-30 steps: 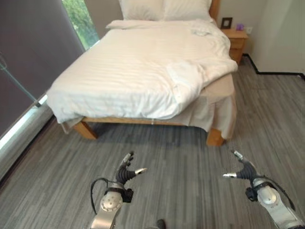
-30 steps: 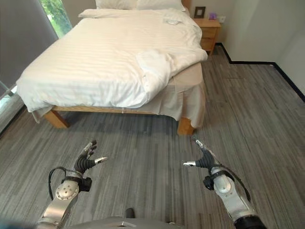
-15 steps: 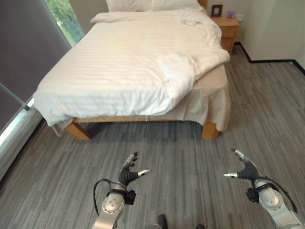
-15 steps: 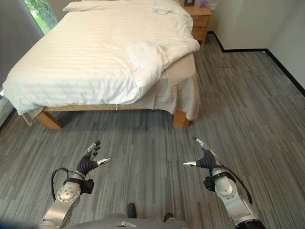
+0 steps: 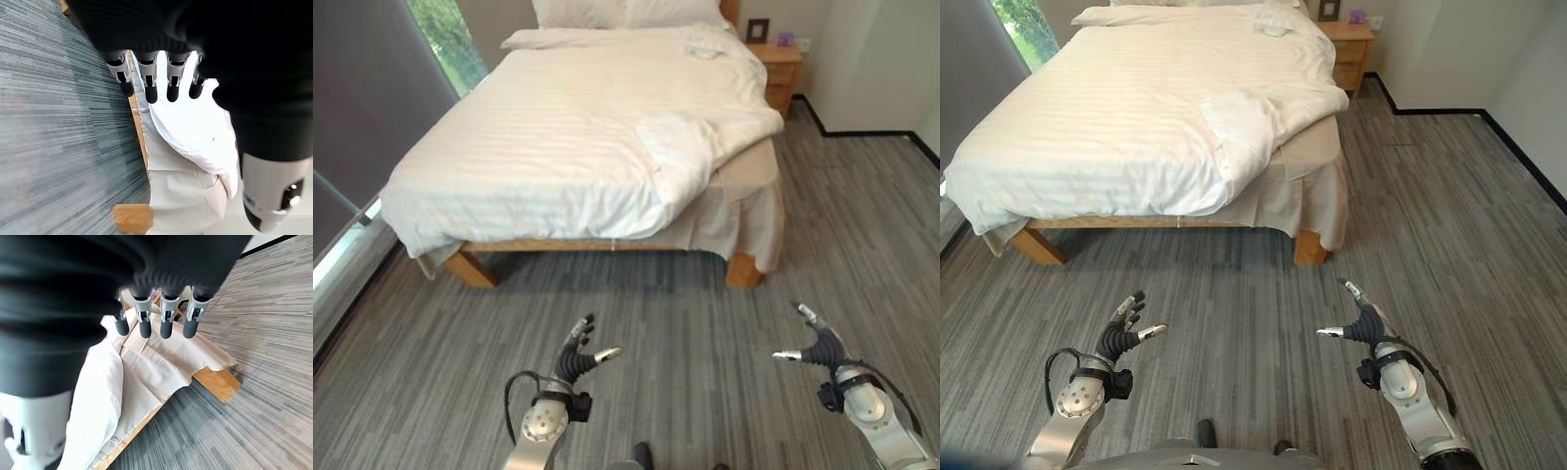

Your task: Making the bed.

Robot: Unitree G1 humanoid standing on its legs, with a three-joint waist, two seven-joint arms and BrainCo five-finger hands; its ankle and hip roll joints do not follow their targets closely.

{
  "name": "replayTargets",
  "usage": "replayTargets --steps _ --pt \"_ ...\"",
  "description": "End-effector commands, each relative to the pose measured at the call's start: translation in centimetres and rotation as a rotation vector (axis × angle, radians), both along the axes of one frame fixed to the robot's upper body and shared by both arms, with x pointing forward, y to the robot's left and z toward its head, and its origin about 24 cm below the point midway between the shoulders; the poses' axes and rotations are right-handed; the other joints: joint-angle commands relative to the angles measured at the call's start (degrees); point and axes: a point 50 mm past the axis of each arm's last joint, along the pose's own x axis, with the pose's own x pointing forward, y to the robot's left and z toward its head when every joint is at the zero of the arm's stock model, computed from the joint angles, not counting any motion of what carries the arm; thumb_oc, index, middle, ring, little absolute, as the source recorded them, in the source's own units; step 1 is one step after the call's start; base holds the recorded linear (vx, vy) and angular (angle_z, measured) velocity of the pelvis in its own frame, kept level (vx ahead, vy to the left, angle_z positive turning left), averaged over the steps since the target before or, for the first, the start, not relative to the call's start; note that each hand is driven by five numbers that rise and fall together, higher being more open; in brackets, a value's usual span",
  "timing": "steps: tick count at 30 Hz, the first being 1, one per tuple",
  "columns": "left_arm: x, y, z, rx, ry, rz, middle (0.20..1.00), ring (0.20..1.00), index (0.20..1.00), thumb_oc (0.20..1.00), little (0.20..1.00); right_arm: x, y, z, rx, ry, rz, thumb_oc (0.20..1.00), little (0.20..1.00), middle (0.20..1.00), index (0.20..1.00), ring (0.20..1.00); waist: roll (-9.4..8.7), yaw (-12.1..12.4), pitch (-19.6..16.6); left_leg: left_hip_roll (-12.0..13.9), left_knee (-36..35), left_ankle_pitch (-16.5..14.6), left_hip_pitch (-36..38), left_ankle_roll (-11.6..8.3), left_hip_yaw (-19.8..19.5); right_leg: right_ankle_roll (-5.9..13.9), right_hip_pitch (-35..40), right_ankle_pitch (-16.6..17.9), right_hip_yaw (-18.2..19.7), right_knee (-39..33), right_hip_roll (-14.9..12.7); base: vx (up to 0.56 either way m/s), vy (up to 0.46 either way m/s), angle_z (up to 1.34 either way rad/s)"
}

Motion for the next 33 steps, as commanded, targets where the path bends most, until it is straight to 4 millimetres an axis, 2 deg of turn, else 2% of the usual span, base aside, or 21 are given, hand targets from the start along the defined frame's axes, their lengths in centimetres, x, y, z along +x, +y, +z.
replayTargets --steps 1,3,4,5,6,7,11,12,14,15,16,17,18,19,21,22,24,26,27,29,33 --pt "1.1 -0.6 1.4 -0.062 -0.101 0.032 1.000 1.000 1.000 1.000 1.000 1.5 -0.4 4.0 -0.045 -0.206 -0.014 1.000 1.000 1.000 1.000 1.000 0.58 1.3 3.6 3.6 8.0 -0.8 -2.0 -4.11 -3.1 4.34 8.6 -0.1 -2.1 -8.5 -0.3 0.08 -0.097 -0.32" --pt "1.0 -0.6 1.2 -0.073 -0.094 0.045 1.000 1.000 1.000 1.000 1.000 1.4 -0.4 3.9 -0.041 -0.203 -0.023 1.000 1.000 1.000 1.000 1.000 0.49 1.7 3.4 4.2 4.2 -1.5 -3.6 -3.46 -1.8 4.65 9.2 -1.1 -2.1 -8.5 -0.2 0.29 0.078 -0.12" --pt "0.2 -0.7 0.6 -0.076 -0.066 0.051 1.000 1.000 1.000 1.000 1.000 1.2 -0.1 3.5 -0.028 -0.196 -0.020 1.000 1.000 1.000 1.000 1.000 1.51 2.4 2.4 4.9 -9.4 -0.7 -3.0 -2.86 0.3 5.78 10.0 -2.7 -1.5 -8.5 0.3 0.41 0.141 -0.09" --pt "0.1 -0.7 0.5 -0.077 -0.064 0.052 1.000 1.000 1.000 1.000 1.000 1.2 -0.1 3.5 -0.029 -0.194 -0.020 1.000 1.000 1.000 1.000 1.000 1.30 2.5 2.3 4.6 -10.8 0.0 -2.2 -2.87 0.6 5.80 10.0 -2.7 -1.4 -8.5 0.1 0.62 0.265 -0.05" --pt "-0.1 -0.6 0.2 -0.076 -0.045 0.064 1.000 1.000 1.000 1.000 1.000 1.4 -0.1 3.5 -0.033 -0.195 -0.017 1.000 1.000 1.000 1.000 1.000 2.26 2.9 1.9 7.2 -22.9 4.0 -4.9 -4.19 2.8 6.74 12.0 -5.2 -1.4 -8.5 0.5 0.48 0.185 0.00" --pt "0.0 -0.6 0.3 -0.074 -0.048 0.067 1.000 1.000 1.000 1.000 1.000 1.6 0.0 3.6 -0.028 -0.197 -0.017 1.000 1.000 1.000 1.000 1.000 1.81 3.2 1.6 7.8 -27.0 5.2 -5.1 -4.50 3.9 7.07 13.1 -6.1 -1.2 -8.5 -0.2 0.65 0.252 0.12" --pt "-0.7 0.3 0.2 -0.041 -0.034 0.063 1.000 1.000 1.000 1.000 1.000 0.9 1.0 2.4 -0.010 -0.138 0.024 1.000 1.000 1.000 1.000 1.000 0.08 4.3 -0.5 7.3 -26.4 8.2 -3.9 -3.76 5.2 8.63 18.3 -7.2 1.3 -8.5 -1.1 0.67 0.207 -0.46" --pt "-0.7 0.5 0.4 -0.019 -0.033 0.054 1.000 1.000 1.000 1.000 1.000 0.7 1.3 2.0 0.000 -0.124 0.027 1.000 1.000 1.000 1.000 1.000 -0.87 4.9 -0.8 6.8 -25.3 8.4 -3.4 -3.06 5.9 9.19 17.9 -6.4 2.2 -5.5 -2.2 0.66 0.205 -0.72" --pt "-0.2 0.5 0.9 0.006 -0.044 0.022 1.000 1.000 1.000 1.000 1.000 0.4 2.0 1.1 0.021 -0.090 0.039 1.000 1.000 1.000 1.000 1.000 -2.63 5.0 -0.7 5.6 -22.3 5.7 -2.2 -0.83 6.8 11.35 15.0 -3.3 2.1 4.2 -5.0 0.46 0.145 -0.61" --pt "-0.2 0.5 0.9 0.007 -0.044 0.022 1.000 1.000 1.000 1.000 1.000 0.4 2.0 1.1 0.022 -0.090 0.039 1.000 1.000 1.000 1.000 1.000 -2.80 5.1 -0.7 5.5 -22.2 5.6 -2.2 -0.78 6.9 11.42 14.8 -3.5 2.2 4.5 -5.2 0.32 0.145 -0.69" --pt "0.1 0.5 1.3 0.019 -0.057 0.001 1.000 1.000 1.000 1.000 1.000 0.6 2.4 1.2 0.021 -0.093 0.054 1.000 1.000 1.000 1.000 1.000 -3.26 4.8 -0.3 4.7 -21.5 3.9 -1.1 0.29 7.7 12.70 12.7 1.7 1.8 10.5 -6.8 0.43 0.279 -0.44" --pt "0.7 0.5 2.1 0.038 -0.088 -0.023 1.000 1.000 1.000 1.000 1.000 0.8 2.8 1.5 0.032 -0.105 0.068 1.000 1.000 1.000 1.000 1.000 -2.73 3.6 0.4 3.3 -21.2 0.1 2.8 2.64 8.7 14.18 5.8 11.1 0.5 23.9 -10.5 0.58 0.367 -0.28" --pt "1.1 0.4 2.6 0.047 -0.105 -0.038 1.000 1.000 1.000 1.000 1.000 1.1 3.0 1.8 0.030 -0.116 0.076 1.000 1.000 1.000 1.000 1.000 -2.19 2.9 1.1 3.0 -22.0 -1.5 5.8 3.41 9.4 14.35 1.7 14.1 -1.1 29.0 -12.4 0.55 0.337 -0.10" --pt "1.3 0.4 2.8 0.046 -0.115 -0.037 1.000 1.000 1.000 1.000 1.000 1.3 3.1 1.8 0.028 -0.120 0.079 1.000 1.000 1.000 1.000 1.000 -1.40 2.3 1.4 2.8 -22.6 -2.8 7.9 3.68 9.8 14.26 -0.4 13.6 -4.0 29.0 -14.1 0.45 0.192 -0.15" --pt "1.6 0.2 3.3 0.046 -0.136 -0.051 1.000 1.000 1.000 1.000 1.000 1.5 3.2 2.3 0.022 -0.138 0.088 1.000 1.000 1.000 1.000 1.000 0.08 0.3 2.5 2.2 -23.7 -4.1 11.5 3.46 9.5 13.25 -4.2 9.5 -6.6 25.6 -13.5 0.43 0.092 -0.01" --pt "1.8 -0.2 3.3 0.044 -0.139 -0.065 1.000 1.000 1.000 1.000 1.000 1.6 3.3 2.5 0.022 -0.146 0.091 1.000 1.000 1.000 1.000 1.000 0.63 -1.0 3.1 1.9 -24.4 -4.5 13.5 3.13 9.0 12.23 -5.6 6.7 -6.6 20.8 -11.0 0.41 -0.005 0.22" --pt "1.9 -0.3 3.4 0.053 -0.145 -0.075 1.000 1.000 1.000 1.000 1.000 1.7 3.3 2.8 0.029 -0.160 0.085 1.000 1.000 1.000 1.000 1.000 0.95 -2.3 2.9 1.2 -25.9 -5.6 16.5 2.13 8.5 12.17 -7.1 4.9 -6.4 8.1 -8.4 0.45 -0.084 0.47" --pt "2.5 0.0 4.0 0.081 -0.172 -0.065 1.000 1.000 1.000 1.000 1.000 1.7 3.2 2.7 0.024 -0.157 0.067 1.000 1.000 1.000 1.000 1.000 1.45 -3.2 1.9 2.2 -27.5 -8.0 20.4 0.04 7.7 13.60 -8.9 8.6 -6.2 -5.8 -8.6 0.51 -0.157 0.32" --pt "2.6 0.0 4.0 0.082 -0.174 -0.065 1.000 1.000 1.000 1.000 1.000 1.8 3.2 2.7 0.022 -0.159 0.067 1.000 1.000 1.000 1.000 1.000 1.34 -3.2 2.0 2.2 -27.5 -7.4 20.0 0.14 8.2 13.32 -9.0 9.8 -6.7 -6.6 -8.5 0.45 -0.136 0.31" --pt "3.1 0.3 4.5 0.109 -0.200 -0.026 1.000 1.000 1.000 1.000 1.000 1.2 2.9 1.8 0.018 -0.120 0.033 1.000 1.000 1.000 1.000 1.000 2.02 -3.9 1.1 2.8 -27.5 -10.4 24.3 -0.95 8.4 14.41 -11.7 11.7 -6.7 -8.1 -10.5 0.39 -0.149 0.55" --pt "3.6 0.4 5.0 0.146 -0.226 -0.023 1.000 1.000 1.000 1.000 1.000 0.2 2.5 0.4 0.024 -0.055 0.015 1.000 1.000 1.000 1.000 1.000 1.75 -4.7 0.1 2.4 -26.3 -13.0 27.3 -1.33 7.8 13.97 -9.6 13.1 -7.0 -7.7 -10.8 0.37 -0.162 0.26"
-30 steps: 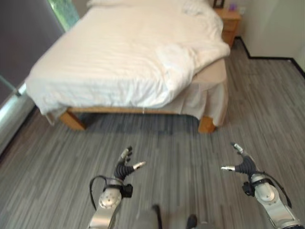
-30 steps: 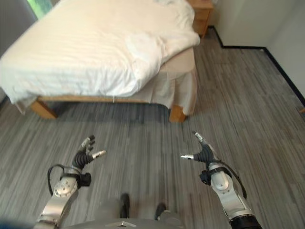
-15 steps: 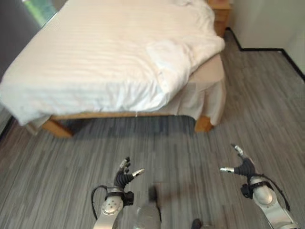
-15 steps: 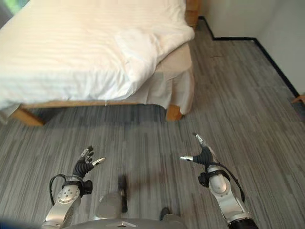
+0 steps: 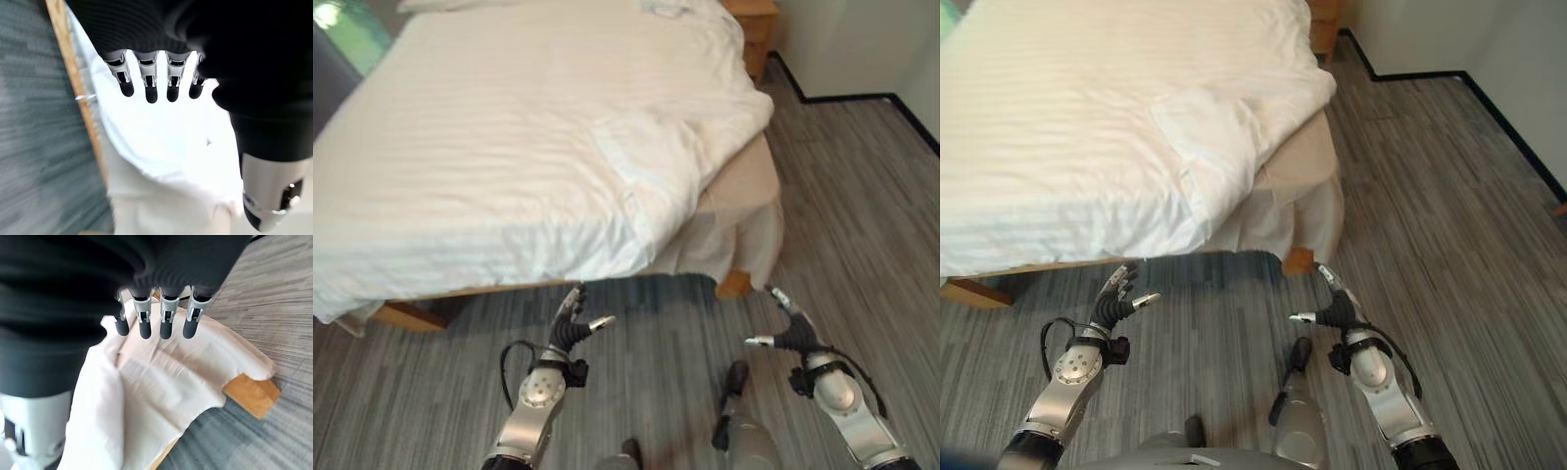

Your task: Making the bed.

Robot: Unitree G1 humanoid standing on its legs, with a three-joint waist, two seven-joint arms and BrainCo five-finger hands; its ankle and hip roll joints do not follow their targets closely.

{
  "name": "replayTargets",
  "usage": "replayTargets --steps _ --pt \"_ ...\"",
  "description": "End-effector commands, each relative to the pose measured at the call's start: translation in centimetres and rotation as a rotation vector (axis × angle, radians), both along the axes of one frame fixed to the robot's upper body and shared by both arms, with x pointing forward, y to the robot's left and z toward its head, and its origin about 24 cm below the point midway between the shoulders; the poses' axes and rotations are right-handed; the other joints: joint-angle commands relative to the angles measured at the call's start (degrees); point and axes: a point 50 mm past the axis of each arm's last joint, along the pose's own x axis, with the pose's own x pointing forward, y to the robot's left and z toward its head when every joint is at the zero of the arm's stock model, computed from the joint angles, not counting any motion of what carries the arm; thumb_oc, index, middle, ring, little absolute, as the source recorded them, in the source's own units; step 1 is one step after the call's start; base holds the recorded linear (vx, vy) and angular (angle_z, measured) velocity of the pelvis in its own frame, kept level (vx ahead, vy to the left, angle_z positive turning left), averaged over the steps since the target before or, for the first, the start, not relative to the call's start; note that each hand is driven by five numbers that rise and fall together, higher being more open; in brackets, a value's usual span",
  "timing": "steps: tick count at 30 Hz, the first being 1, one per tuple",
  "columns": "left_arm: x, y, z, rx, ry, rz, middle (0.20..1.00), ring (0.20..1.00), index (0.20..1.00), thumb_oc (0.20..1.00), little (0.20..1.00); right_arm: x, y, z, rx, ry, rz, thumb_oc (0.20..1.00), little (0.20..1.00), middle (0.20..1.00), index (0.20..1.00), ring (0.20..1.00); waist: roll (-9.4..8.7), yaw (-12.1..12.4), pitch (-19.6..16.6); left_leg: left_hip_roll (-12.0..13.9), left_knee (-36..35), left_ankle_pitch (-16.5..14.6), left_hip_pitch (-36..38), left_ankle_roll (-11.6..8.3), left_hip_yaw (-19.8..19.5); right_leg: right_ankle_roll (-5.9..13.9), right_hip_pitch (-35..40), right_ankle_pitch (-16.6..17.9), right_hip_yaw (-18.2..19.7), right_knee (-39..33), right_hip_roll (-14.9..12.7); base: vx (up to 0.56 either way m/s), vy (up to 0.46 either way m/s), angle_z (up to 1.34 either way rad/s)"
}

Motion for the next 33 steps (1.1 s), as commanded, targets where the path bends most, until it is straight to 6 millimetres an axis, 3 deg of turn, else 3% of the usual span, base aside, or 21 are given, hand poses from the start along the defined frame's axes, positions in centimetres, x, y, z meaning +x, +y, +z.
replayTargets --steps 1,3,5,7,9,10,11,12,13,14,15,19,20,21,22,24,25,26,28,30,33 --pt "1.9 0.6 4.0 0.128 -0.202 -0.018 1.000 1.000 1.000 1.000 1.000 -0.5 0.1 0.4 0.014 -0.034 0.005 1.000 1.000 1.000 1.000 1.000 -1.28 -1.8 -1.6 1.1 6.0 -0.9 -0.9 -1.97 0.2 4.53 5.6 -3.1 0.4 -2.4 -3.6 0.39 -0.234 -0.04" --pt "2.4 0.5 4.6 0.128 -0.226 -0.011 1.000 1.000 1.000 1.000 1.000 -0.9 -0.6 -0.1 -0.004 0.000 0.007 1.000 1.000 1.000 1.000 1.000 -0.16 -2.1 -1.5 3.9 19.6 3.7 -5.7 -3.51 -1.5 2.19 9.2 -5.2 -0.4 -3.1 -1.4 0.37 -0.341 0.18" --pt "3.3 0.3 5.8 0.138 -0.277 -0.006 1.000 1.000 1.000 1.000 1.000 -1.1 -1.3 0.2 -0.018 0.002 0.004 1.000 1.000 1.000 1.000 1.000 -0.42 -1.4 0.2 6.1 36.5 11.2 -13.6 -5.27 -4.3 -1.13 13.0 -8.1 -1.2 -3.1 0.0 0.27 -0.367 -0.11" --pt "3.7 0.9 6.4 0.168 -0.300 0.026 1.000 1.000 1.000 1.000 1.000 -1.5 -2.1 0.0 -0.041 0.029 -0.001 1.000 1.000 1.000 1.000 1.000 -1.57 -1.0 1.1 8.8 42.6 12.0 -16.9 -5.00 -1.0 -2.68 15.8 -10.7 -1.5 -3.1 0.6 0.34 -0.278 -0.19" --pt "3.8 1.3 6.6 0.177 -0.308 0.045 1.000 1.000 1.000 1.000 1.000 -1.6 -2.4 0.1 -0.061 0.038 0.004 1.000 1.000 1.000 1.000 1.000 -1.64 -0.6 1.4 9.7 42.3 10.9 -18.5 -4.85 0.9 -2.80 16.8 -11.6 -1.1 -3.1 0.8 0.32 -0.074 -0.21" --pt "3.9 2.3 6.9 0.208 -0.315 0.088 1.000 1.000 1.000 1.000 1.000 -2.0 -2.8 -0.2 -0.071 0.063 0.009 1.000 1.000 1.000 1.000 1.000 -1.14 -0.2 1.4 9.0 36.9 7.7 -21.6 -5.10 2.3 -1.92 18.9 -13.9 0.6 -3.1 1.4 0.35 0.051 -0.28" --pt "3.8 2.8 6.9 0.231 -0.314 0.113 1.000 1.000 1.000 1.000 1.000 -2.1 -2.9 -0.2 -0.067 0.072 0.010 1.000 1.000 1.000 1.000 1.000 -0.97 -0.3 1.2 8.1 32.1 7.7 -22.3 -3.59 4.4 -1.70 18.8 -13.6 0.5 -3.1 1.3 0.55 0.106 -0.27" --pt "3.7 3.2 6.7 0.252 -0.306 0.141 1.000 1.000 1.000 1.000 1.000 -2.3 -3.0 -0.6 -0.064 0.090 0.008 1.000 1.000 1.000 1.000 1.000 -0.46 0.0 0.8 6.4 25.8 6.3 -22.4 -4.06 4.8 -0.65 19.7 -14.8 1.3 -3.1 1.5 0.25 0.104 -0.31" --pt "3.7 3.2 6.7 0.252 -0.305 0.142 1.000 1.000 1.000 1.000 1.000 -2.3 -3.0 -0.6 -0.065 0.090 0.008 1.000 1.000 1.000 1.000 1.000 -0.62 -0.1 0.8 6.0 25.0 6.5 -21.9 -3.95 5.1 -0.49 19.8 -14.8 1.3 -3.1 1.2 0.44 0.212 -0.29" --pt "3.4 4.2 6.5 0.285 -0.296 0.203 1.000 1.000 1.000 1.000 1.000 -2.5 -3.1 -1.3 -0.066 0.122 0.010 1.000 1.000 1.000 1.000 1.000 0.87 0.6 0.3 4.7 10.3 12.7 -22.6 -3.98 7.2 0.42 21.2 -15.4 0.9 -3.1 2.0 0.38 0.196 -0.33" --pt "3.4 4.6 6.6 0.304 -0.299 0.232 1.000 1.000 1.000 1.000 1.000 -2.4 -3.0 -1.3 -0.072 0.122 0.015 1.000 1.000 1.000 1.000 1.000 1.12 0.8 0.0 4.6 4.9 14.9 -22.3 -4.20 7.8 0.77 22.2 -16.0 0.7 -3.1 2.0 0.52 0.214 -0.21" --pt "3.2 6.5 7.7 0.385 -0.327 0.342 1.000 1.000 1.000 1.000 1.000 -2.4 -2.6 -0.8 -0.097 0.101 0.051 1.000 1.000 1.000 1.000 1.000 1.02 1.3 -0.6 4.1 2.7 16.4 -21.3 -3.72 7.5 0.30 25.7 -17.1 1.3 -3.1 3.3 0.36 0.085 -0.24" --pt "3.1 7.8 9.2 0.438 -0.372 0.399 1.000 1.000 1.000 1.000 1.000 -2.8 -2.3 -1.1 -0.085 0.112 0.056 1.000 1.000 1.000 1.000 1.000 -0.17 1.9 -1.2 3.1 2.2 15.1 -19.6 -2.38 8.1 0.74 25.8 -17.7 1.9 2.8 2.7 0.22 0.060 -0.40" --pt "3.1 7.8 9.2 0.439 -0.372 0.399 1.000 1.000 1.000 1.000 1.000 -2.8 -2.3 -1.1 -0.084 0.112 0.057 1.000 1.000 1.000 1.000 1.000 -0.29 2.1 -1.2 3.0 2.1 15.1 -19.4 -2.33 8.2 0.80 25.6 -18.0 2.0 3.3 2.4 0.36 0.185 -0.49" --pt "3.7 9.1 11.1 0.479 -0.427 0.478 1.000 1.000 1.000 1.000 1.000 -2.7 -1.8 -1.2 -0.075 0.113 0.067 1.000 1.000 1.000 1.000 1.000 -0.41 1.0 0.2 2.8 1.1 14.1 -16.5 -1.04 9.9 3.21 18.5 -16.9 2.2 17.7 -0.8 0.15 0.180 -0.58" --pt "4.5 9.8 12.5 0.506 -0.464 0.523 1.000 1.000 1.000 1.000 1.000 -2.3 -1.3 -1.2 -0.052 0.104 0.071 1.000 1.000 1.000 1.000 1.000 -0.55 0.0 1.3 2.7 0.6 13.3 -15.6 -0.54 10.3 4.21 13.3 -14.9 3.6 22.8 -2.9 0.12 0.083 -0.46" --pt "5.1 10.8 14.7 0.534 -0.528 0.571 1.000 1.000 1.000 1.000 1.000 -2.2 -1.0 -1.4 -0.040 0.110 0.075 1.000 1.000 1.000 1.000 1.000 -0.84 -0.6 1.5 2.5 0.2 12.2 -14.9 -0.87 9.3 3.72 12.8 -15.1 3.6 14.4 -4.6 0.09 -0.064 -0.09" --pt "5.2 10.8 14.7 0.535 -0.529 0.571 1.000 1.000 1.000 1.000 1.000 -2.2 -1.0 -1.4 -0.039 0.110 0.076 1.000 1.000 1.000 1.000 1.000 -0.83 -0.8 1.6 2.6 0.2 12.2 -14.9 -0.89 9.1 3.72 13.2 -14.8 3.3 13.8 -4.5 0.13 -0.099 0.02" --pt "5.4 11.6 16.8 0.609 -0.592 0.606 1.000 1.000 1.000 1.000 1.000 -2.3 -0.5 -1.6 -0.029 0.117 0.098 1.000 1.000 1.000 1.000 1.000 -1.67 -1.5 0.7 1.1 0.0 11.0 -14.3 -1.08 8.7 4.19 15.1 -12.4 3.5 3.8 -4.3 0.17 -0.077 0.32" --pt "5.3 12.9 17.9 0.637 -0.588 0.638 1.000 1.000 1.000 1.000 1.000 -2.9 -0.7 -1.7 -0.050 0.143 0.118 1.000 1.000 1.000 1.000 1.000 -1.90 -1.5 -0.7 1.2 -0.1 11.0 -13.8 -1.55 10.1 4.52 16.4 -10.5 2.2 0.6 -4.3 0.19 -0.046 0.63" --pt "5.5 14.2 17.4 0.670 -0.517 0.661 1.000 1.000 1.000 1.000 1.000 -3.3 -1.0 -1.6 -0.059 0.152 0.129 1.000 1.000 1.000 1.000 1.000 -1.26 -2.1 -2.0 1.5 -0.1 10.8 -14.4 -1.96 10.3 5.09 17.7 -8.7 0.4 -2.7 -4.1 0.17 -0.014 0.24"
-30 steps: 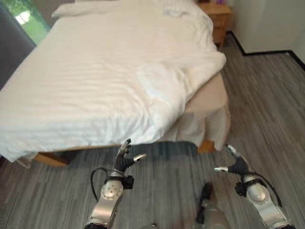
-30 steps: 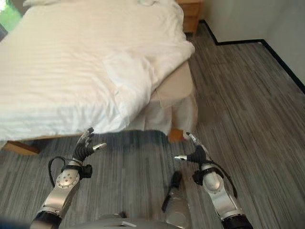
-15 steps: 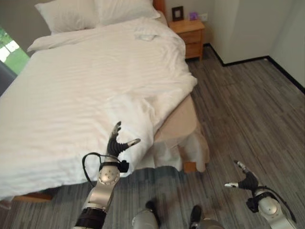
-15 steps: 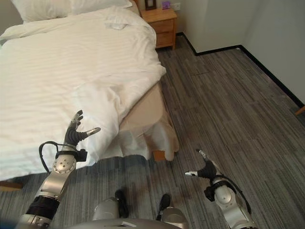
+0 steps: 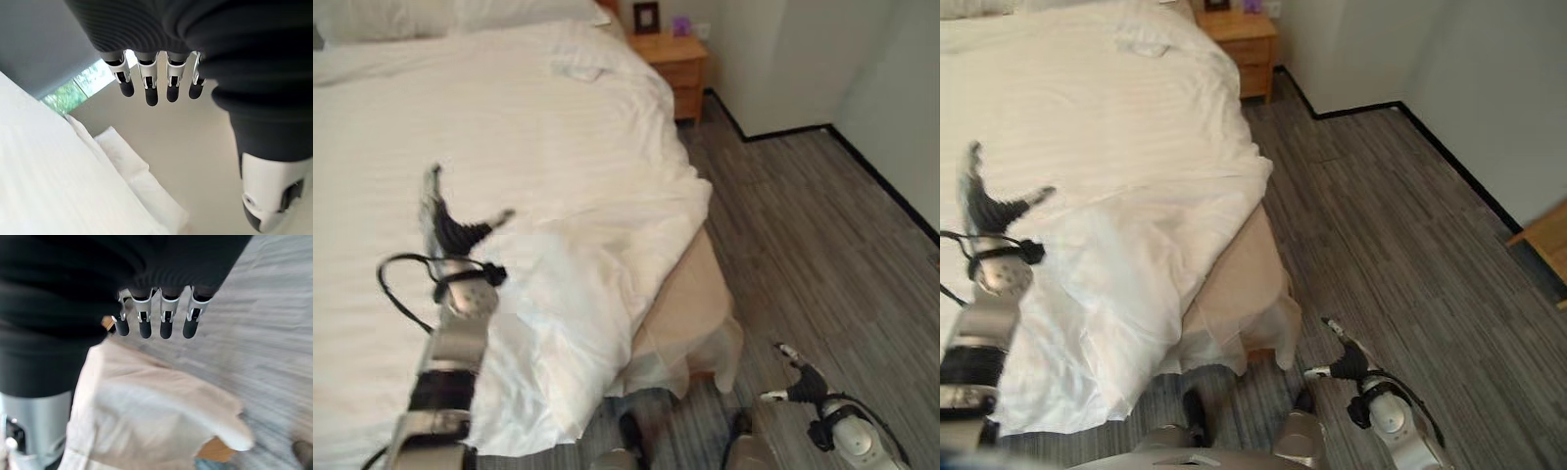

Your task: Making the bed.

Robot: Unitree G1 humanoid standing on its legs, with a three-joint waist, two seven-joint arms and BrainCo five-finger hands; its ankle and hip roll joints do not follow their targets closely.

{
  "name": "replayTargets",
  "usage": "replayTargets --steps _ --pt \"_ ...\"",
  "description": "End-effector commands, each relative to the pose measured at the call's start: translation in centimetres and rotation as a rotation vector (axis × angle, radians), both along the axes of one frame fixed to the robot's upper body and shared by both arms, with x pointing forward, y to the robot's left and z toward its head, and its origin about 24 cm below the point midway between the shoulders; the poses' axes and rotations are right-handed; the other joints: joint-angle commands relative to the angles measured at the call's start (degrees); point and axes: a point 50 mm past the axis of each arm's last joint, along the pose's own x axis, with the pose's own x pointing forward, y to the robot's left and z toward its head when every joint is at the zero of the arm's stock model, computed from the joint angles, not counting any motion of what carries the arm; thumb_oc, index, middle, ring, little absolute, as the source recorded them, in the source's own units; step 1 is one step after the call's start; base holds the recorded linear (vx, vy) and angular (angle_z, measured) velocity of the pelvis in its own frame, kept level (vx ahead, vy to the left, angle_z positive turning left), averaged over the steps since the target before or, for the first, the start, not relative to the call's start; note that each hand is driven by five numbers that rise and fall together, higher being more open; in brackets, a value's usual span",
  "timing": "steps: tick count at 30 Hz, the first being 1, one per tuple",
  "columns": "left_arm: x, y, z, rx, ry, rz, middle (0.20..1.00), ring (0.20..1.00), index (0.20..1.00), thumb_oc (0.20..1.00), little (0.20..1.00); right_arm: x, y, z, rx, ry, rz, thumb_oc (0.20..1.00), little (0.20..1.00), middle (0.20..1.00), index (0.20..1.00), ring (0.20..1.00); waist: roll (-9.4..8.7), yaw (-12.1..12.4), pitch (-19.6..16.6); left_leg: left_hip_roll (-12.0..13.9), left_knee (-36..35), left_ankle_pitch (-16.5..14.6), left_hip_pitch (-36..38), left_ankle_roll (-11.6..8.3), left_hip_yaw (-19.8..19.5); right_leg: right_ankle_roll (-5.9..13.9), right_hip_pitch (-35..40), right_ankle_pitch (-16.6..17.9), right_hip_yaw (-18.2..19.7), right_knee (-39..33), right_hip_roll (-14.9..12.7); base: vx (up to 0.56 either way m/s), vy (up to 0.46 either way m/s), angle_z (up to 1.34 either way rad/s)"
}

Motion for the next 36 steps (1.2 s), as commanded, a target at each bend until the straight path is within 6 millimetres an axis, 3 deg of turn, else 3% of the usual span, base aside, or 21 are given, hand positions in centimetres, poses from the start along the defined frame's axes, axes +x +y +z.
replayTargets --steps 1,5,7,11,14,16,17,18,20,21,22,23,25,26,27,28,32,36 --pt "-0.2 2.4 1.5 0.075 -0.008 0.110 1.000 1.000 1.000 1.000 1.000 1.7 -0.9 2.4 -0.030 -0.107 0.040 1.000 1.000 1.000 1.000 1.000 1.90 -0.7 -0.7 5.7 0.8 -1.0 -0.3 -6.27 4.7 1.24 4.6 0.0 -2.8 -0.9 1.7 0.11 0.007 0.06" --pt "-0.2 4.8 0.4 0.162 0.183 0.235 1.000 1.000 1.000 1.000 1.000 1.0 -1.3 2.3 -0.018 -0.086 0.042 1.000 1.000 1.000 1.000 1.000 2.28 -1.7 -1.1 6.1 0.8 -2.3 -0.5 -7.29 4.4 1.99 4.3 -0.7 -2.0 -1.0 1.6 0.11 0.014 -0.04" --pt "0.1 4.6 0.1 0.157 0.197 0.222 1.000 1.000 1.000 1.000 1.000 0.8 -1.4 2.2 -0.019 -0.082 0.038 1.000 1.000 1.000 1.000 1.000 2.24 -1.9 -0.7 6.2 0.8 -1.2 -1.0 -6.85 5.1 1.41 3.9 0.1 -2.3 -1.0 1.8 0.01 0.006 -0.14" --pt "0.3 5.2 -1.0 0.122 0.257 0.234 1.000 1.000 1.000 1.000 1.000 0.7 -1.5 2.2 -0.026 -0.084 0.040 1.000 1.000 1.000 1.000 1.000 2.19 -2.8 -0.2 6.4 0.8 -2.3 -0.9 -7.42 4.7 2.19 3.3 -0.6 -1.0 -1.0 2.1 0.05 0.014 -0.07" --pt "0.7 5.7 -0.6 0.172 0.325 0.265 1.000 1.000 1.000 1.000 1.000 0.8 -1.5 2.1 -0.024 -0.084 0.033 1.000 1.000 1.000 1.000 1.000 1.67 -2.9 0.5 6.7 0.8 -2.1 -2.1 -7.46 5.2 2.21 1.5 -0.2 -0.4 -1.0 2.4 -0.03 -0.008 -0.09" --pt "1.1 6.1 -1.4 0.190 0.403 0.303 1.000 1.000 1.000 1.000 1.000 0.7 -1.3 2.2 -0.018 -0.090 0.037 1.000 1.000 1.000 1.000 1.000 1.23 -3.3 1.1 6.9 0.8 -1.9 -2.8 -7.48 5.2 2.02 0.7 0.0 -0.1 -1.0 2.6 -0.03 -0.013 -0.16" --pt "1.3 5.9 -3.2 0.195 0.500 0.309 1.000 1.000 1.000 1.000 1.000 0.8 -1.3 2.3 -0.018 -0.103 0.035 1.000 1.000 1.000 1.000 1.000 0.95 -3.5 1.7 7.1 0.8 -1.8 -3.2 -7.51 5.3 2.04 0.2 0.0 0.1 -1.0 2.5 -0.03 -0.002 -0.10" --pt "1.4 5.9 -3.1 0.196 0.499 0.307 1.000 1.000 1.000 1.000 1.000 0.8 -1.3 2.3 -0.017 -0.104 0.033 1.000 1.000 1.000 1.000 1.000 0.96 -3.4 1.7 7.2 0.8 -1.8 -3.2 -7.50 5.3 2.03 0.2 0.0 0.1 -1.0 2.5 -0.02 0.000 -0.10" --pt "1.4 5.7 -5.1 0.210 0.607 0.306 1.000 1.000 1.000 1.000 1.000 1.1 -1.2 2.8 -0.004 -0.135 0.038 1.000 1.000 1.000 1.000 1.000 0.56 -4.2 2.2 7.4 0.8 -1.7 -3.7 -7.57 5.4 2.08 -0.7 0.1 0.7 -1.0 2.7 -0.02 -0.009 -0.06" --pt "1.5 5.6 -5.0 0.212 0.606 0.304 1.000 1.000 1.000 1.000 1.000 1.1 -1.2 2.8 -0.004 -0.136 0.036 1.000 1.000 1.000 1.000 1.000 0.55 -4.1 2.2 7.4 0.8 -1.6 -3.8 -7.58 5.4 2.08 -0.8 0.1 0.7 -1.0 2.7 -0.03 -0.005 -0.03" --pt "1.4 5.2 -7.2 0.171 0.689 0.283 0.464 0.464 0.464 0.464 0.464 1.2 -1.0 3.2 0.006 -0.159 0.043 1.000 1.000 1.000 1.000 1.000 0.24 -4.6 2.6 7.6 0.8 -1.5 -4.3 -7.63 5.7 2.13 -1.7 0.3 1.2 -1.0 2.8 -0.02 0.004 -0.05" --pt "1.3 4.8 -8.2 0.142 0.716 0.265 0.200 0.200 0.200 0.200 0.200 1.2 -1.0 3.2 0.007 -0.158 0.044 1.000 1.000 1.000 1.000 1.000 0.15 -4.8 2.7 7.6 0.8 -1.4 -4.5 -7.64 5.9 2.12 -2.1 0.3 1.4 -1.0 2.8 -0.03 0.002 -0.05" --pt "1.7 3.0 -10.1 0.074 0.743 0.199 0.200 0.200 0.200 0.200 0.200 1.1 -0.8 2.9 0.007 -0.150 0.047 1.000 1.000 1.000 1.000 1.000 -0.07 -5.2 2.8 7.7 0.8 -1.3 -4.8 -7.62 6.1 2.00 -2.9 0.4 2.0 -1.0 3.0 -0.01 -0.002 -0.16" --pt "1.7 3.0 -10.1 0.073 0.742 0.199 0.200 0.200 0.200 0.200 0.200 1.1 -0.8 2.9 0.006 -0.150 0.047 1.000 1.000 1.000 1.000 1.000 -0.01 -5.2 2.7 7.7 0.8 -1.3 -4.9 -7.62 6.1 2.00 -2.9 0.4 2.0 -1.0 3.0 -0.01 -0.006 -0.14" --pt "3.0 0.5 -10.7 0.029 0.704 0.101 0.200 0.200 0.200 0.200 0.200 1.1 -0.7 2.5 -0.004 -0.132 0.052 1.000 1.000 1.000 1.000 1.000 -0.04 -5.5 2.7 7.8 0.8 -1.3 -5.0 -7.65 6.4 1.97 -3.5 0.4 2.5 -1.0 3.0 -0.01 -0.005 -0.06" --pt "3.0 0.5 -10.7 0.029 0.704 0.101 0.200 0.200 0.200 0.200 0.200 1.1 -0.7 2.5 -0.004 -0.132 0.052 1.000 1.000 1.000 1.000 1.000 -0.04 -5.5 2.7 7.8 0.8 -1.3 -5.0 -7.65 6.4 1.97 -3.5 0.4 2.5 -1.0 3.0 0.00 0.000 0.00" --pt "6.5 -8.8 -8.0 0.001 0.461 -0.274 0.200 0.200 0.200 0.200 0.200 1.2 -0.6 1.8 -0.035 -0.109 0.049 1.000 1.000 1.000 1.000 1.000 0.48 -5.6 2.2 7.8 0.8 -1.4 -4.5 -7.47 5.9 1.55 -3.0 0.0 2.7 -1.0 3.0 0.00 -0.048 0.01" --pt "5.6 -14.7 -7.0 -0.089 0.330 -0.544 0.200 0.200 0.200 0.200 0.200 1.7 0.1 1.2 -0.041 -0.088 0.058 1.000 1.000 1.000 1.000 1.000 1.29 -4.8 1.3 8.1 0.8 -0.2 -3.9 -6.95 5.5 0.56 -1.6 -0.1 2.1 -1.0 3.4 -0.04 -0.121 0.00"
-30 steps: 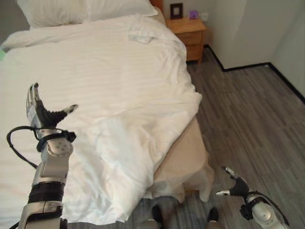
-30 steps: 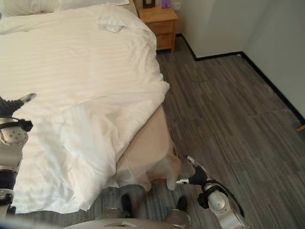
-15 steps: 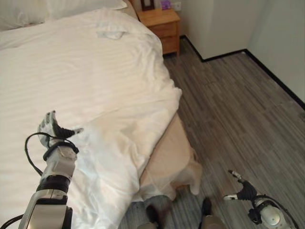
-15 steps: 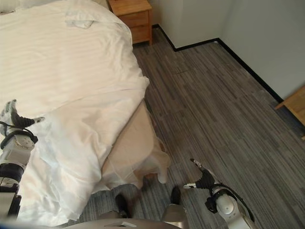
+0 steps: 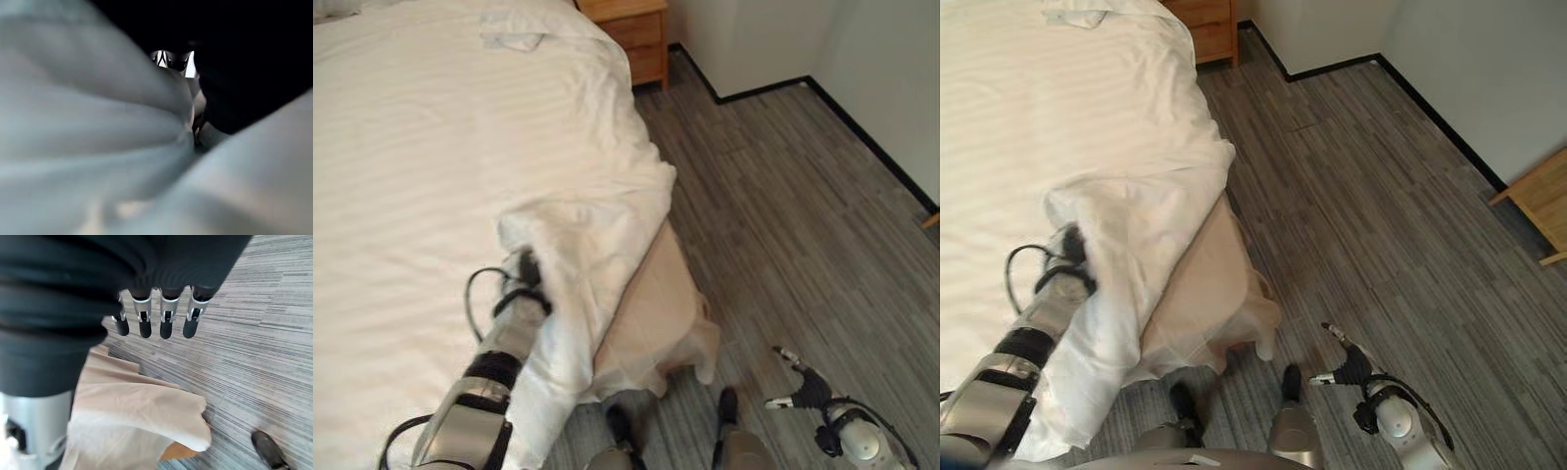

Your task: Making the bed.

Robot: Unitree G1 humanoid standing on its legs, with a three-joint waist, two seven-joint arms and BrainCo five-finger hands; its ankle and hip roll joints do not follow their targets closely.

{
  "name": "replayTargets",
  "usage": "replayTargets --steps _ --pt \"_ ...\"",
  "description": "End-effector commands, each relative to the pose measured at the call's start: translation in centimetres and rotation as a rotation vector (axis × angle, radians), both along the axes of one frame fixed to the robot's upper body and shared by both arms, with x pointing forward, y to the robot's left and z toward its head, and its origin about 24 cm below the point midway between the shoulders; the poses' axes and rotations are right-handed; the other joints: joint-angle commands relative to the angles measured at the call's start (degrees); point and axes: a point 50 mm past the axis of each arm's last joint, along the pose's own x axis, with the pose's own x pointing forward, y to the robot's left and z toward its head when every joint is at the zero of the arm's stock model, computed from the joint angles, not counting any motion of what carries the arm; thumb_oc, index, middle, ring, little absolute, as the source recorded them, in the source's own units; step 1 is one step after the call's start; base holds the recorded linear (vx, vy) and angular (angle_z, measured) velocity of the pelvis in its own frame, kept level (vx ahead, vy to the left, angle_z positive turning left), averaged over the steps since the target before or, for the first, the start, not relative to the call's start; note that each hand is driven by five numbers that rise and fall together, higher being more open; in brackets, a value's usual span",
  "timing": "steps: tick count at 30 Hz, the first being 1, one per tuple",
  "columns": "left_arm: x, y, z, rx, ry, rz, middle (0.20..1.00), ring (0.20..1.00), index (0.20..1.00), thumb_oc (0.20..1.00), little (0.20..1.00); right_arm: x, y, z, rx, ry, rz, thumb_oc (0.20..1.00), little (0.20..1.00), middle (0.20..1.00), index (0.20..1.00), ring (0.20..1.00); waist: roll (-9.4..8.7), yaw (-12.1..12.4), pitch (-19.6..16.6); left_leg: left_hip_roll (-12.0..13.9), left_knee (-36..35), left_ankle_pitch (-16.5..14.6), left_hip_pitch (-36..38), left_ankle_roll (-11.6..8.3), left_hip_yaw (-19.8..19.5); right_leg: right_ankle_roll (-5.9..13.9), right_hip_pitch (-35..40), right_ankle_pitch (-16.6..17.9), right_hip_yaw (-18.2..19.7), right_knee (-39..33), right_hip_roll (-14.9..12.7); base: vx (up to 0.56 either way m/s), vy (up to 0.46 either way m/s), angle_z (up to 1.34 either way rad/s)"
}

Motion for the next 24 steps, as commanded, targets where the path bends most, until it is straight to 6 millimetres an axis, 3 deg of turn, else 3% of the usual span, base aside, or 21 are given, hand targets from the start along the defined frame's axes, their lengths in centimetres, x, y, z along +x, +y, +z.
replayTargets --steps 1,5,6,7,9,10,11,12,15,16,18,22,24 --pt "1.0 -4.6 2.6 -0.139 -0.126 -0.210 0.200 0.200 0.200 0.200 0.200 1.6 1.0 0.8 -0.011 -0.071 0.033 1.000 1.000 1.000 1.000 1.000 1.06 0.2 0.5 3.5 0.8 -0.3 1.1 -2.97 0.5 1.90 5.6 -7.6 -0.4 0.7 -1.4 0.04 -0.144 0.01" --pt "-1.6 -9.7 2.2 -0.290 -0.113 -0.446 0.200 0.200 0.200 0.200 0.200 2.4 1.8 -0.1 -0.030 -0.041 0.056 1.000 1.000 1.000 1.000 1.000 2.26 1.4 -0.1 4.3 0.8 0.5 2.8 -3.24 -0.6 0.85 8.6 -9.5 -1.1 0.7 -0.2 -0.01 -0.147 0.13" --pt "-1.6 -9.7 2.2 -0.290 -0.113 -0.446 0.200 0.200 0.200 0.200 0.200 2.4 1.8 -0.1 -0.030 -0.041 0.057 1.000 1.000 1.000 1.000 1.000 2.26 1.4 0.0 4.4 0.8 0.5 2.9 -3.27 -0.7 0.83 8.7 -9.5 -1.1 0.7 -0.2 -0.02 -0.159 0.25" --pt "-2.9 -12.0 1.4 -0.360 -0.053 -0.562 0.200 0.200 0.200 0.200 0.200 2.5 2.0 -1.3 -0.058 0.006 0.057 1.000 1.000 1.000 1.000 1.000 2.88 1.8 -0.3 5.0 0.8 1.0 3.9 -3.48 -0.9 0.35 10.1 -10.6 -1.3 0.7 0.5 -0.01 -0.152 0.14" --pt "-3.4 -13.0 0.9 -0.394 -0.015 -0.611 0.200 0.200 0.200 0.200 0.200 2.3 2.0 -2.1 -0.075 0.042 0.058 1.000 1.000 1.000 1.000 1.000 3.23 1.9 -0.3 5.4 0.8 1.2 4.4 -3.66 -1.1 -0.04 10.9 -11.3 -1.4 0.7 1.1 -0.02 -0.163 0.03" --pt "-4.5 -15.2 0.0 -0.465 0.057 -0.700 0.200 0.200 0.200 0.200 0.200 1.8 1.8 -3.5 -0.102 0.109 0.039 1.000 1.000 1.000 1.000 1.000 3.91 1.9 -0.2 6.2 0.8 2.1 5.4 -4.16 -1.3 -0.79 12.2 -12.4 -1.7 0.7 2.1 -0.05 -0.182 0.02" --pt "-5.2 -16.4 -0.6 -0.494 0.106 -0.749 0.799 0.799 0.799 0.799 0.799 1.3 1.7 -4.3 -0.112 0.148 0.028 1.000 1.000 1.000 1.000 1.000 4.27 1.7 -0.2 6.6 0.8 2.5 5.8 -4.36 -1.4 -1.13 12.8 -12.9 -1.7 0.7 2.5 -0.07 -0.244 0.11" --pt "-5.8 -17.5 -1.3 -0.534 0.155 -0.783 1.000 1.000 1.000 1.000 1.000 0.9 1.6 -5.0 -0.122 0.181 0.021 1.000 1.000 1.000 1.000 1.000 4.79 1.6 0.0 7.3 0.8 3.3 6.1 -4.68 -1.3 -1.59 13.4 -13.5 -1.7 0.7 3.2 -0.04 -0.158 0.14" --pt "-6.8 -19.2 -2.5 -0.580 0.244 -0.830 1.000 1.000 1.000 1.000 1.000 0.0 1.0 -6.1 -0.135 0.243 -0.016 1.000 1.000 1.000 1.000 1.000 5.57 1.1 0.4 8.1 0.8 4.2 6.7 -5.21 -1.5 -2.12 14.3 -14.3 -1.7 0.7 4.0 -0.03 -0.134 0.03" --pt "-8.0 -21.3 -3.9 -0.585 0.342 -0.899 1.000 1.000 1.000 1.000 1.000 -1.4 0.1 -7.4 -0.139 0.328 -0.094 1.000 1.000 1.000 1.000 1.000 6.35 0.2 1.0 8.9 0.8 4.9 7.5 -5.91 -1.5 -2.46 15.1 -15.3 -1.6 0.7 4.6 -0.05 -0.142 -0.07" --pt "-9.2 -23.0 -4.9 -0.614 0.434 -0.953 1.000 1.000 1.000 1.000 1.000 -2.7 -1.1 -8.4 -0.153 0.403 -0.167 1.000 1.000 1.000 1.000 1.000 7.28 -0.9 1.8 9.3 0.8 5.7 8.0 -6.28 -1.0 -2.76 15.5 -15.8 -1.0 0.7 5.1 -0.05 -0.131 -0.15" --pt "-10.8 -26.5 -5.4 -0.759 0.563 -1.025 1.000 1.000 1.000 1.000 1.000 -5.0 -4.0 -9.5 -0.183 0.529 -0.367 1.000 1.000 1.000 1.000 1.000 8.81 -2.5 3.9 9.0 1.5 8.7 6.9 -7.51 -3.1 -3.38 14.9 -15.9 -0.1 0.7 5.2 -0.10 -0.058 -0.27" --pt "-11.6 -27.9 -5.2 -0.796 0.611 -1.080 1.000 1.000 1.000 1.000 1.000 -6.1 -5.4 -9.6 -0.188 0.568 -0.457 1.000 1.000 1.000 1.000 1.000 8.64 -3.6 4.6 8.5 4.1 8.0 5.8 -7.08 -3.0 -3.75 14.3 -15.6 -0.7 0.7 4.7 -0.19 -0.074 -0.02"
